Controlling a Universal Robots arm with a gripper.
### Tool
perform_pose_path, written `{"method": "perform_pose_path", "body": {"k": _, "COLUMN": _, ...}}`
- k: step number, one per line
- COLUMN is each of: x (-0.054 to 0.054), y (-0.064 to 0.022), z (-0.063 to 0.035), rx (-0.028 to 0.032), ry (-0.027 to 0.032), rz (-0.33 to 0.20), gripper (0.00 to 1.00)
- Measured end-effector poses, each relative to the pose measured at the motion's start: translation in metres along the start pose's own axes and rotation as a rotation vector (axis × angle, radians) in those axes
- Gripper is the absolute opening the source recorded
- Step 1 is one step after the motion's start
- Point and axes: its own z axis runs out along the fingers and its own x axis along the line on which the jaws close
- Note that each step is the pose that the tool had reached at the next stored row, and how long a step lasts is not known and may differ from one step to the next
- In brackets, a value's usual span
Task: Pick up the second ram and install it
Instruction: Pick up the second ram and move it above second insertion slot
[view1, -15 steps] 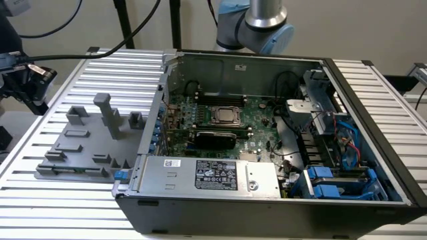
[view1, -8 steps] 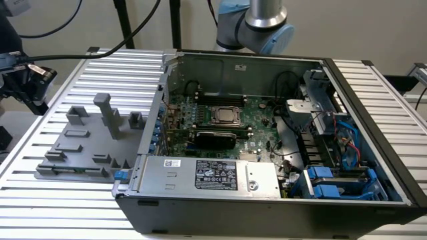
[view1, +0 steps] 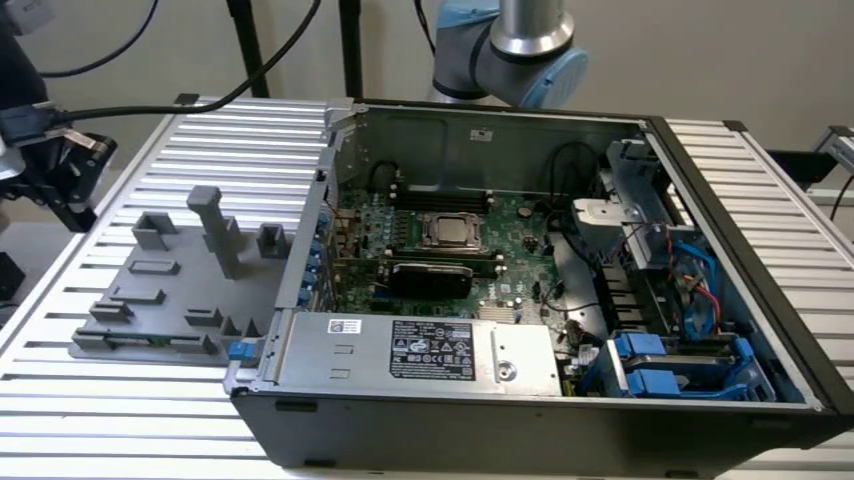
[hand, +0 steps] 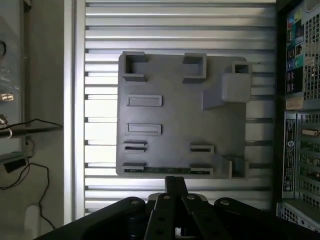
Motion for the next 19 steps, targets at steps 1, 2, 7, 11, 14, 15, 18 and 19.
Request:
{"method": "perform_pose_path", "body": {"k": 1, "x": 0.000, "y": 0.0000, "z": 0.0005, "rx": -0.0001, "ry": 0.0009, "rz": -0.018, "gripper": 0.11}}
{"method": "perform_pose_path", "body": {"k": 2, "x": 0.000, "y": -0.0001, "z": 0.0010, "rx": -0.0002, "ry": 0.0019, "rz": -0.036, "gripper": 0.11}}
{"method": "perform_pose_path", "body": {"k": 7, "x": 0.000, "y": -0.0002, "z": 0.0036, "rx": -0.0006, "ry": 0.0069, "rz": -0.127, "gripper": 0.11}}
{"method": "perform_pose_path", "body": {"k": 11, "x": 0.000, "y": -0.0003, "z": 0.0057, "rx": -0.0010, "ry": 0.0112, "rz": -0.199, "gripper": 0.11}}
{"method": "perform_pose_path", "body": {"k": 14, "x": 0.000, "y": -0.0004, "z": 0.0075, "rx": -0.0013, "ry": 0.0148, "rz": -0.253, "gripper": 0.11}}
{"method": "perform_pose_path", "body": {"k": 15, "x": 0.000, "y": -0.0005, "z": 0.0082, "rx": -0.0014, "ry": 0.0158, "rz": -0.271, "gripper": 0.11}}
{"method": "perform_pose_path", "body": {"k": 18, "x": 0.000, "y": -0.0006, "z": 0.0101, "rx": -0.0016, "ry": 0.0191, "rz": -0.325, "gripper": 0.11}}
{"method": "perform_pose_path", "body": {"k": 19, "x": 0.000, "y": -0.0006, "z": 0.0107, "rx": -0.0015, "ry": 0.0202, "rz": -0.343, "gripper": 0.11}}
